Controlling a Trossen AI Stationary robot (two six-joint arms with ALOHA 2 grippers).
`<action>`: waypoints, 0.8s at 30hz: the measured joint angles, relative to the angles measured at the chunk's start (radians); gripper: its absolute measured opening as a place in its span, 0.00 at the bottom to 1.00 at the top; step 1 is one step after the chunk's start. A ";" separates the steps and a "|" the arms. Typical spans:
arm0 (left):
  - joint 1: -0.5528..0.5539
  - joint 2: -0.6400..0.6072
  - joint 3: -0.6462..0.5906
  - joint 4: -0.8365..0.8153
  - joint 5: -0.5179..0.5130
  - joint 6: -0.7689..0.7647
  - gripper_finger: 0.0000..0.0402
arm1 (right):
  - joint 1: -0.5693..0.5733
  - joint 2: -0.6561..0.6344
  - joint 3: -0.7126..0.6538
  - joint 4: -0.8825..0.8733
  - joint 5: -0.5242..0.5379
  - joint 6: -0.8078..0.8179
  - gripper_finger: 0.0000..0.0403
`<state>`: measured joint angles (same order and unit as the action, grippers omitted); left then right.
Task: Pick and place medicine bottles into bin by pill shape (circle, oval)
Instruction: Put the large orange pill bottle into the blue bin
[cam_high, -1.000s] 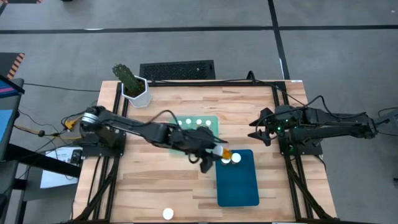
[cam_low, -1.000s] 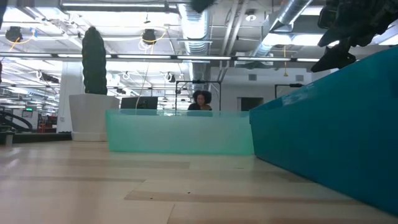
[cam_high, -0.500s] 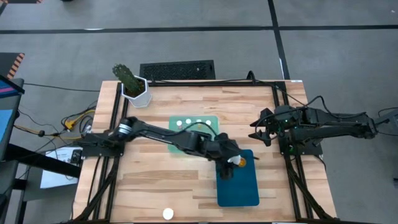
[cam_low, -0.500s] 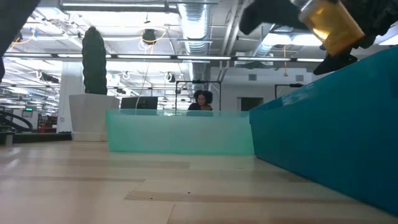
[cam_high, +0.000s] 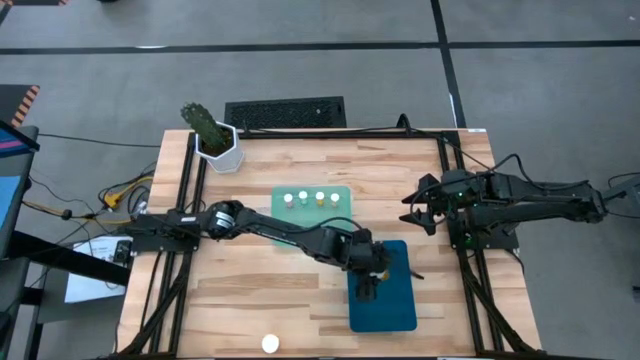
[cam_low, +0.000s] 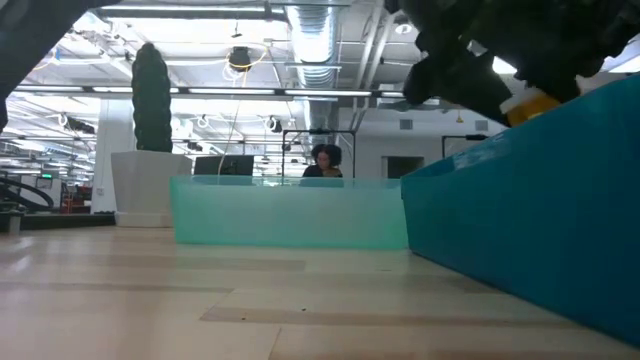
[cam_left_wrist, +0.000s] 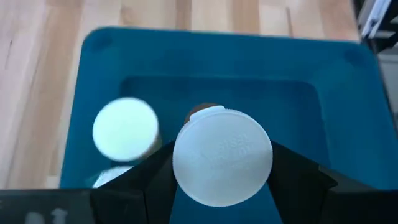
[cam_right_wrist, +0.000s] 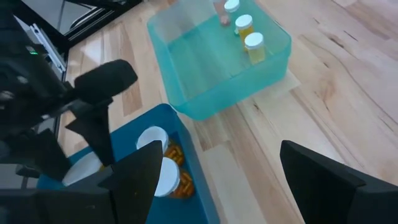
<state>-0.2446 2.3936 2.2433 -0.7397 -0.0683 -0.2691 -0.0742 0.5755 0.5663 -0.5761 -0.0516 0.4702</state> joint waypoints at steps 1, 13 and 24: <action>-0.001 0.000 0.000 -0.008 -0.007 0.000 0.51 | 0.000 0.000 0.000 0.001 0.000 0.000 0.83; -0.010 -0.002 -0.008 0.008 -0.076 0.026 0.51 | 0.000 0.000 0.000 0.000 0.000 0.000 0.83; -0.039 0.043 -0.004 0.061 -0.060 0.068 0.51 | 0.000 0.000 0.000 0.001 0.000 0.001 0.83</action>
<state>-0.2832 2.4366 2.2397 -0.6785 -0.1279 -0.2012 -0.0742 0.5756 0.5667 -0.5751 -0.0513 0.4709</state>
